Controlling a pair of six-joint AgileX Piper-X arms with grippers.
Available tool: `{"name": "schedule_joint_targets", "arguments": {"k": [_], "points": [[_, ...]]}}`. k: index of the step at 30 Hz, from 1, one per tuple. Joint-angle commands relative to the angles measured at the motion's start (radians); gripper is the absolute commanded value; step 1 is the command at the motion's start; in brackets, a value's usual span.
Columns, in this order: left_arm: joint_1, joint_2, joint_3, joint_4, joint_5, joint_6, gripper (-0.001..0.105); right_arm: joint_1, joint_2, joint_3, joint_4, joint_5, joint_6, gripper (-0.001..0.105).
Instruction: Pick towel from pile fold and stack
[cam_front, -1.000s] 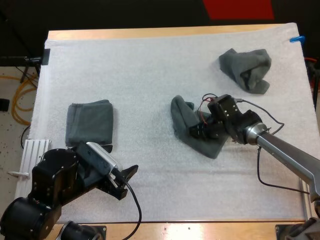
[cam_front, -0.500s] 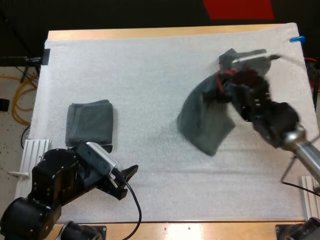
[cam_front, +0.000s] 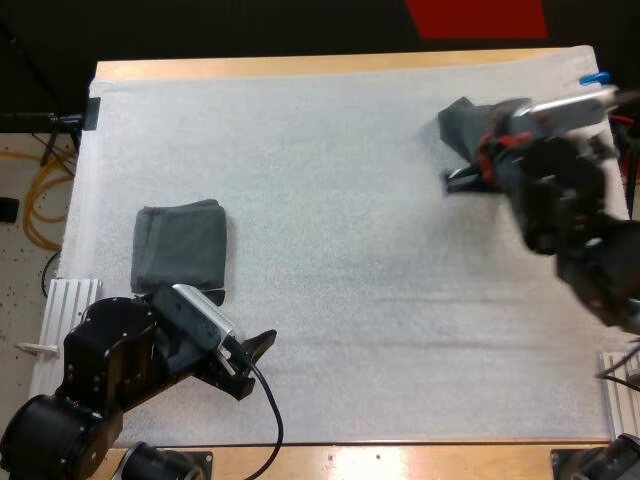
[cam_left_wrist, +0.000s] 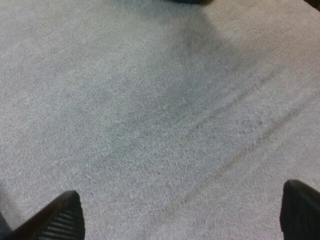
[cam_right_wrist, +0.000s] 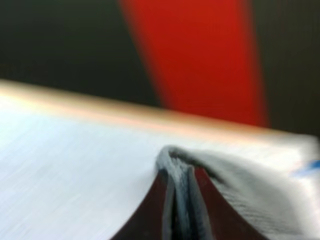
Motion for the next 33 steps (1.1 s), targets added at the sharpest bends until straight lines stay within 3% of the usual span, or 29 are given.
{"name": "schedule_joint_targets", "arguments": {"k": [1, 6, 9, 16, 20, 23, 28, 30, 33], "points": [[-0.003, -0.005, -0.001, -0.016, -0.008, -0.001, 0.076, 0.042, 0.041, 0.059, 0.021, -0.092, 0.184, 0.000], [-0.003, -0.005, -0.001, -0.020, -0.008, -0.001, 0.076, 0.197, 0.216, 0.197, -0.124, -0.207, 0.339, 0.000], [-0.003, -0.005, -0.001, -0.020, -0.008, -0.001, 0.076, 0.290, 0.358, 0.196, -0.179, -0.278, 0.370, 0.000], [-0.003, -0.005, -0.001, -0.020, -0.008, -0.001, 0.076, 0.385, 0.592, 0.018, -0.183, -0.450, 0.383, 0.000], [-0.003, -0.005, -0.001, -0.020, -0.008, -0.001, 0.076, 0.382, 0.641, -0.091, -0.151, -0.470, 0.383, 0.001], [-0.003, -0.005, -0.001, -0.020, -0.008, -0.001, 0.076, 0.382, 0.646, -0.159, -0.115, -0.508, 0.361, 0.014], [-0.003, -0.005, -0.001, -0.020, -0.008, -0.001, 0.076, 0.382, 0.644, -0.241, -0.015, -0.559, 0.337, 0.068], [-0.003, -0.005, -0.001, -0.020, -0.008, -0.001, 0.076, 0.382, 0.636, -0.265, 0.055, -0.554, 0.287, 0.077], [-0.003, -0.005, -0.001, -0.020, -0.008, 0.006, 0.076, 0.382, 0.611, -0.287, 0.165, -0.487, 0.218, 0.076]]}}
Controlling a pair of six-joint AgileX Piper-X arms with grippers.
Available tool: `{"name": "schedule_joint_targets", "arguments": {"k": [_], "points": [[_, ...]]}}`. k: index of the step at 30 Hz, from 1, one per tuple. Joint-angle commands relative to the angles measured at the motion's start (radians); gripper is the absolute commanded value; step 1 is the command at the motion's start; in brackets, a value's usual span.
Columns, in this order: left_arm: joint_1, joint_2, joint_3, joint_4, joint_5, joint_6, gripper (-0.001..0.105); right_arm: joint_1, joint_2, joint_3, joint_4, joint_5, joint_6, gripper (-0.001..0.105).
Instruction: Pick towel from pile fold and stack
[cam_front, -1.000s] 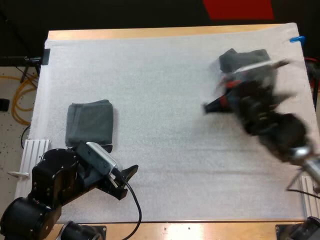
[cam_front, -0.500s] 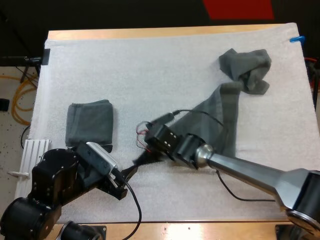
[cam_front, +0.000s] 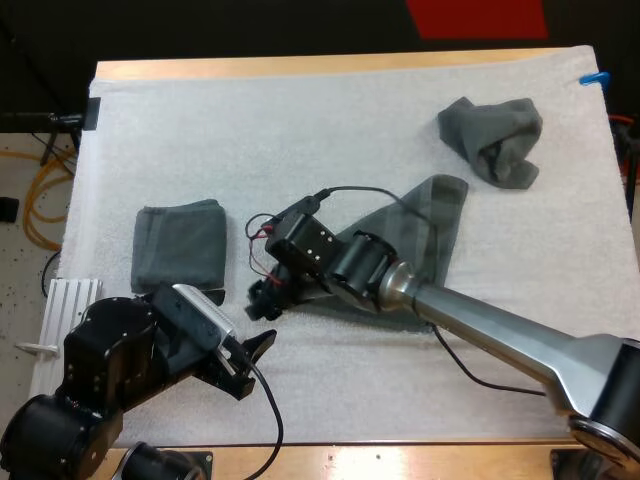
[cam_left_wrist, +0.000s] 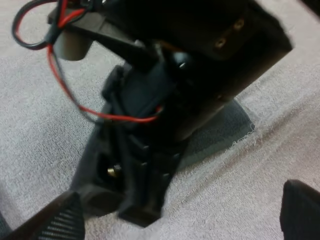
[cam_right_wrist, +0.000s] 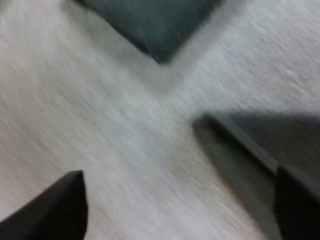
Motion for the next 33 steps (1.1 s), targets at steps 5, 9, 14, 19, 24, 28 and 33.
{"name": "schedule_joint_targets", "arguments": {"k": [5, 9, 14, 19, 24, 28, 33], "points": [[-0.003, -0.005, -0.001, -0.036, -0.016, 0.045, 0.076, -0.013, -0.098, -0.013, 0.202, 0.180, -0.096, 0.071], [-0.003, -0.005, -0.001, -0.047, -0.024, 0.045, 0.076, -0.066, -0.161, 0.009, 0.293, 0.198, -0.084, 0.071], [-0.003, 0.007, -0.001, -0.047, -0.032, 0.065, 0.076, -0.152, -0.223, 0.071, 0.338, 0.198, -0.052, 0.071], [-0.003, 0.029, -0.001, -0.047, -0.032, 0.088, 0.076, -0.235, -0.297, 0.216, 0.341, 0.198, -0.003, 0.071], [-0.003, 0.057, -0.001, -0.047, -0.032, 0.089, 0.076, -0.291, -0.349, 0.379, 0.329, 0.196, 0.065, 0.071], [-0.003, 0.081, -0.001, -0.047, -0.032, 0.089, 0.076, -0.304, -0.378, 0.510, 0.283, 0.186, 0.161, 0.071], [-0.003, 0.084, -0.001, -0.045, -0.032, 0.089, 0.076, -0.304, -0.380, 0.661, 0.116, 0.108, 0.276, 0.071]]}}
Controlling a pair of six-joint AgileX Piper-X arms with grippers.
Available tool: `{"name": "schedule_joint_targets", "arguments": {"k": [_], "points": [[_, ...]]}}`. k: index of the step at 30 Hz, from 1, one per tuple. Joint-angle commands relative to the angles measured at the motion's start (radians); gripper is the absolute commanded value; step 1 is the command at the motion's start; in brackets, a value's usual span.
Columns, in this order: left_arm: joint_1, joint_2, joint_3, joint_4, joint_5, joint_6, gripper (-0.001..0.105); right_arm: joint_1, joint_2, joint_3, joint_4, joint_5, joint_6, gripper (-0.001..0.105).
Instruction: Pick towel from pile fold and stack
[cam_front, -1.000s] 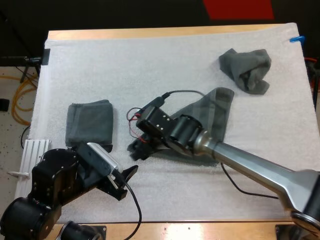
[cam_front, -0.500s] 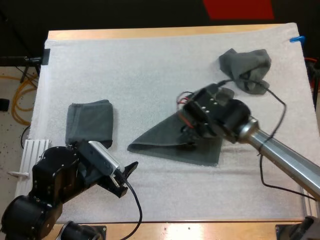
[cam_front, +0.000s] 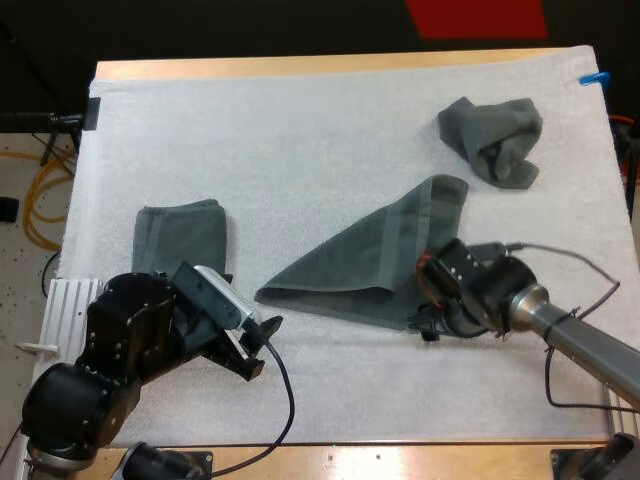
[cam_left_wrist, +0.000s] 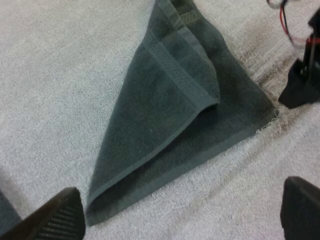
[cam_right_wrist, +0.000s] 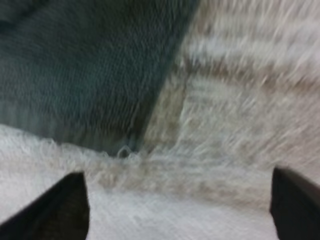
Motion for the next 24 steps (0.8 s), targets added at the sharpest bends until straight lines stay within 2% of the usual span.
{"name": "schedule_joint_targets", "arguments": {"k": [1, 7, 12, 18, 20, 24], "points": [[-0.003, -0.005, -0.001, 0.002, -0.003, 0.005, 0.076, -0.002, -0.009, 0.053, -0.105, -0.061, 0.068, 0.071], [-0.003, -0.005, -0.001, 0.035, -0.003, 0.005, 0.076, -0.009, -0.009, 0.182, -0.389, -0.185, 0.242, 0.071], [-0.003, -0.005, -0.001, 0.042, -0.003, 0.005, 0.076, -0.054, 0.002, 0.213, -0.468, -0.227, 0.271, 0.071], [-0.003, -0.005, -0.001, 0.042, -0.003, 0.005, 0.076, -0.148, 0.071, 0.213, -0.543, -0.412, 0.305, 0.071], [-0.003, -0.005, -0.001, 0.042, -0.003, 0.005, 0.076, -0.162, 0.088, 0.213, -0.549, -0.461, 0.306, 0.066], [-0.003, -0.005, -0.001, 0.045, -0.003, 0.005, 0.076, -0.163, 0.097, 0.213, -0.536, -0.479, 0.306, 0.038]]}}
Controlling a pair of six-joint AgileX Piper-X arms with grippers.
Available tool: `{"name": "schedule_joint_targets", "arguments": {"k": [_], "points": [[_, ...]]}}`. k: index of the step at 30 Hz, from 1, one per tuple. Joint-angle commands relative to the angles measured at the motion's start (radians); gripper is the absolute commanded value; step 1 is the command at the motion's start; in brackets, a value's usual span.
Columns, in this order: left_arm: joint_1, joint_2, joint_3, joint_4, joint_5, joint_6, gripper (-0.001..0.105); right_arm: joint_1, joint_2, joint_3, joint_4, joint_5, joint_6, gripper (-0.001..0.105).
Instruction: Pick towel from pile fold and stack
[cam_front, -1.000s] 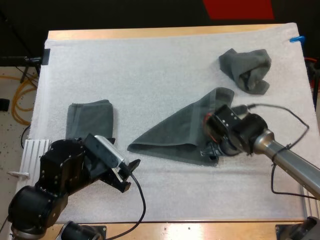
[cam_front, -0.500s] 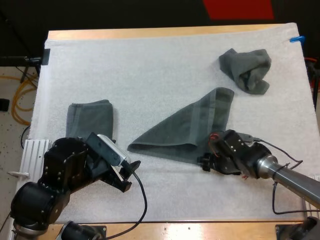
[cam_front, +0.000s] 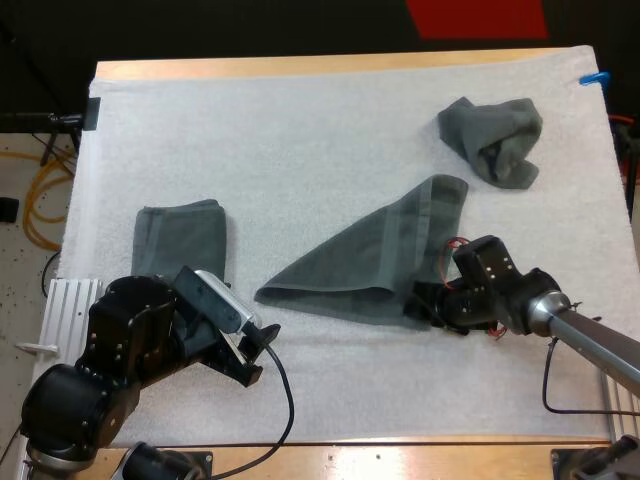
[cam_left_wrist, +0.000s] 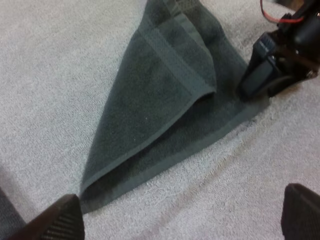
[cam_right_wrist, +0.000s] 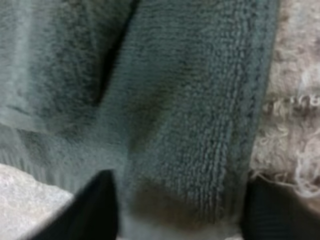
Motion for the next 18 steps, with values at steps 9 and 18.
{"name": "schedule_joint_targets", "arguments": {"k": [9, 18], "points": [[-0.003, -0.005, -0.001, -0.007, -0.003, 0.005, 0.076, 0.004, -0.017, 0.010, 0.029, -0.022, -0.065, 0.000], [-0.008, 0.148, 0.054, -0.097, 0.027, -0.066, 0.076, 0.004, -0.168, 0.010, 0.218, 0.068, -0.184, 0.000]]}}
